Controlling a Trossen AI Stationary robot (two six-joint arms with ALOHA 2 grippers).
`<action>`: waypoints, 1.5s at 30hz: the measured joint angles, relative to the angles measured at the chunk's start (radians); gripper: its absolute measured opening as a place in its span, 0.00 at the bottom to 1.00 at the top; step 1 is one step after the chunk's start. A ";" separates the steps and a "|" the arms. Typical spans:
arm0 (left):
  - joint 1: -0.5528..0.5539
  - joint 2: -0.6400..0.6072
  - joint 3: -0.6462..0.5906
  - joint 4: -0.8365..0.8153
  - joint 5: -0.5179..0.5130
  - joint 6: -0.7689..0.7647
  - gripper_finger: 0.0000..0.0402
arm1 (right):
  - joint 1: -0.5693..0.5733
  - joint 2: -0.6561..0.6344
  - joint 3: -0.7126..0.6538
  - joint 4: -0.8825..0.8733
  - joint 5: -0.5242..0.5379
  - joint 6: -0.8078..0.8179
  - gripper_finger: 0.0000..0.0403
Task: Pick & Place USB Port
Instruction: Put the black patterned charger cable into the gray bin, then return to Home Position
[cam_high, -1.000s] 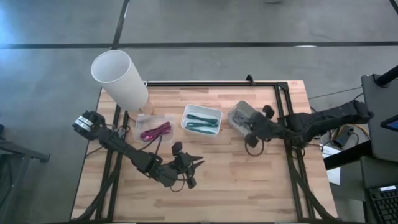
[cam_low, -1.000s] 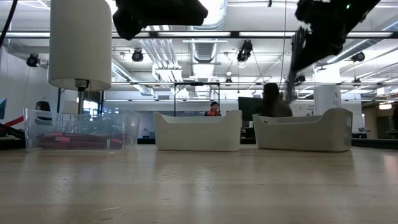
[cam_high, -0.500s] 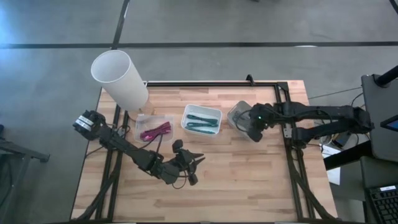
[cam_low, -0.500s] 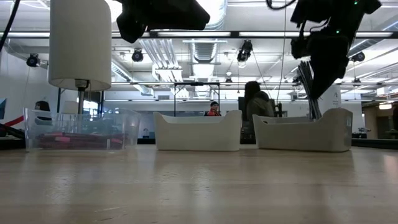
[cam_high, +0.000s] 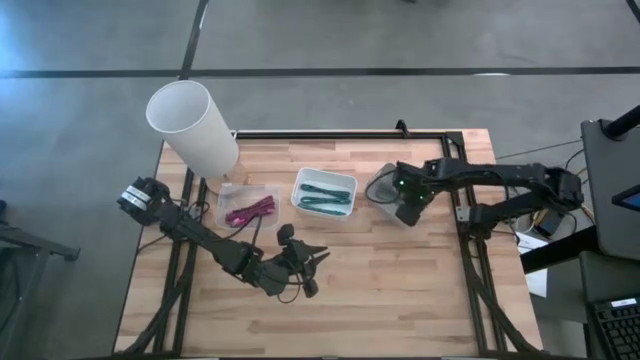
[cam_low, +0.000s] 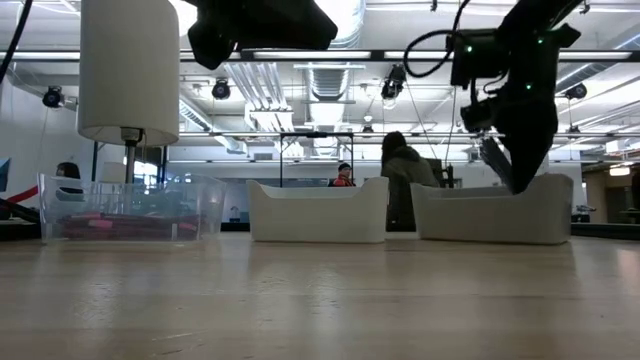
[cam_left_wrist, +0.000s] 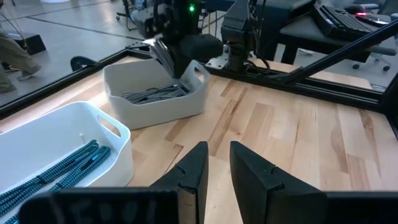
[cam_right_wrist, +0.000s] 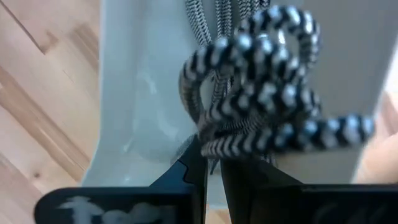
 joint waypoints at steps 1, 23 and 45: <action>0.000 0.000 0.000 -0.001 0.000 0.000 0.18 | -0.001 0.013 0.000 -0.001 -0.003 0.000 0.06; 0.002 0.000 -0.012 -0.004 0.000 -0.003 0.18 | -0.001 0.194 0.071 0.062 0.067 -0.102 0.24; -0.003 -0.150 -0.013 -0.115 0.002 0.135 0.18 | 0.220 -0.207 0.244 0.020 0.073 -0.074 0.24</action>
